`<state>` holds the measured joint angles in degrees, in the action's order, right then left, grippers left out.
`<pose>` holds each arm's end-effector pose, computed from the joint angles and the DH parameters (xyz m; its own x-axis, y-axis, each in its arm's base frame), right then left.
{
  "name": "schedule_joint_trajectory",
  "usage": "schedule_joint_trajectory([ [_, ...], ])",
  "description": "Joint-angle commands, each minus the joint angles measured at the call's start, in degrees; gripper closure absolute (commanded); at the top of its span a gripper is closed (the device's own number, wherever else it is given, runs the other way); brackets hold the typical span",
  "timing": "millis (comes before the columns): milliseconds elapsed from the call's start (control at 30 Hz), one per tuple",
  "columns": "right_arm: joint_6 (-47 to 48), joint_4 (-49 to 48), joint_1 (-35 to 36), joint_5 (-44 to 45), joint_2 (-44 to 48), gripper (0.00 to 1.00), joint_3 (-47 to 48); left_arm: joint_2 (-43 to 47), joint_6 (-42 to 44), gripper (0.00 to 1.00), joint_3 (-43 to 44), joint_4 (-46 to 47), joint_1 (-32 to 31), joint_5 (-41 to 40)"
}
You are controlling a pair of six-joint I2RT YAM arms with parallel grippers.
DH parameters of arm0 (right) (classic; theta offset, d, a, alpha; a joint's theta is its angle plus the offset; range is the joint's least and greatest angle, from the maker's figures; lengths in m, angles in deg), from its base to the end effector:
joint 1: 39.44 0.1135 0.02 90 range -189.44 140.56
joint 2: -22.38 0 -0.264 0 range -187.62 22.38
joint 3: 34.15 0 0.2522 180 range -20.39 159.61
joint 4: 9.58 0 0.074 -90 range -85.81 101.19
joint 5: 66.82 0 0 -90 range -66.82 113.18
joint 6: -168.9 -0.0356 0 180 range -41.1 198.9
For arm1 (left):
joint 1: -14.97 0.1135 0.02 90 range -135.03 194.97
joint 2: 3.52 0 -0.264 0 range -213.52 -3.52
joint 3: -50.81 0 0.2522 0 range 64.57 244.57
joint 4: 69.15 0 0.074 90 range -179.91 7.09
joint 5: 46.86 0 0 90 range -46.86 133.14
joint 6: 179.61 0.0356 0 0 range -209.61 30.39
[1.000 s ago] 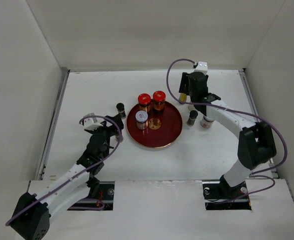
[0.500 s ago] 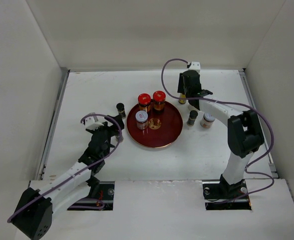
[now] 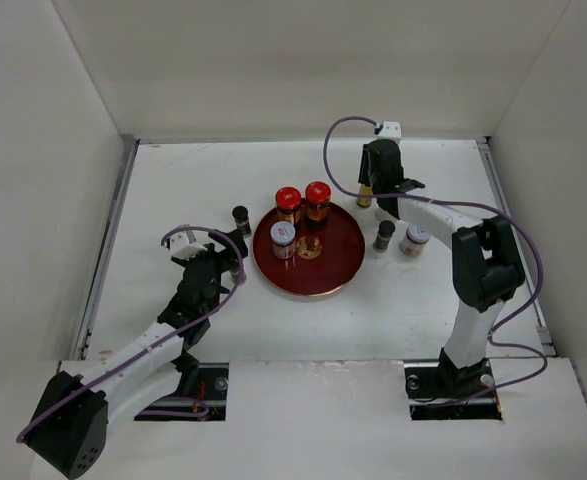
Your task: Organize the condiment bottles
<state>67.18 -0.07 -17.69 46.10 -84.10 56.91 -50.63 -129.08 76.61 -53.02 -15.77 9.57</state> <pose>0.4090 0.1483 0.2546 -0.3860 0.0474 -0.9213 0.0665 0.9975 0.0235 0.1635 -0.0743 0.2059 -0.0298 -0.5985 -0.8005 -0.0859 0.7995 -0.5945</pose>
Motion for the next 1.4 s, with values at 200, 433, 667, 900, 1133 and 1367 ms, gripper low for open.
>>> schedule_joint_trajectory([
  [200, 1.18, -3.66, 1.48, -0.07, 9.70, 0.68, 1.02, 0.27, -0.53, 0.14, -0.69, 3.25, 0.64, 0.60],
  [433, 0.48, -4.01, 5.44, 0.11, 14.19, 0.69, -3.03, 0.97, -0.62, 0.14, -1.05, 3.25, 0.73, 0.60],
  [667, -1.37, -4.54, 9.31, -0.33, 13.76, 0.69, -5.57, 1.32, -0.70, 0.14, -1.13, 3.25, 0.73, 0.60],
  [900, -3.39, -6.73, 11.15, -0.77, 11.38, 0.69, -8.39, 1.76, -0.70, 0.14, -1.31, 3.25, 0.73, 0.69],
  [1133, -3.48, -8.58, 12.65, -0.24, 9.01, 0.65, -9.80, 1.58, -0.70, 0.14, -1.22, 3.25, 0.73, 1.04],
  [1367, -2.86, -9.90, 13.97, 1.51, 8.56, 0.40, -11.20, 1.76, -0.70, 0.14, -1.22, 3.33, 0.73, 1.04],
])
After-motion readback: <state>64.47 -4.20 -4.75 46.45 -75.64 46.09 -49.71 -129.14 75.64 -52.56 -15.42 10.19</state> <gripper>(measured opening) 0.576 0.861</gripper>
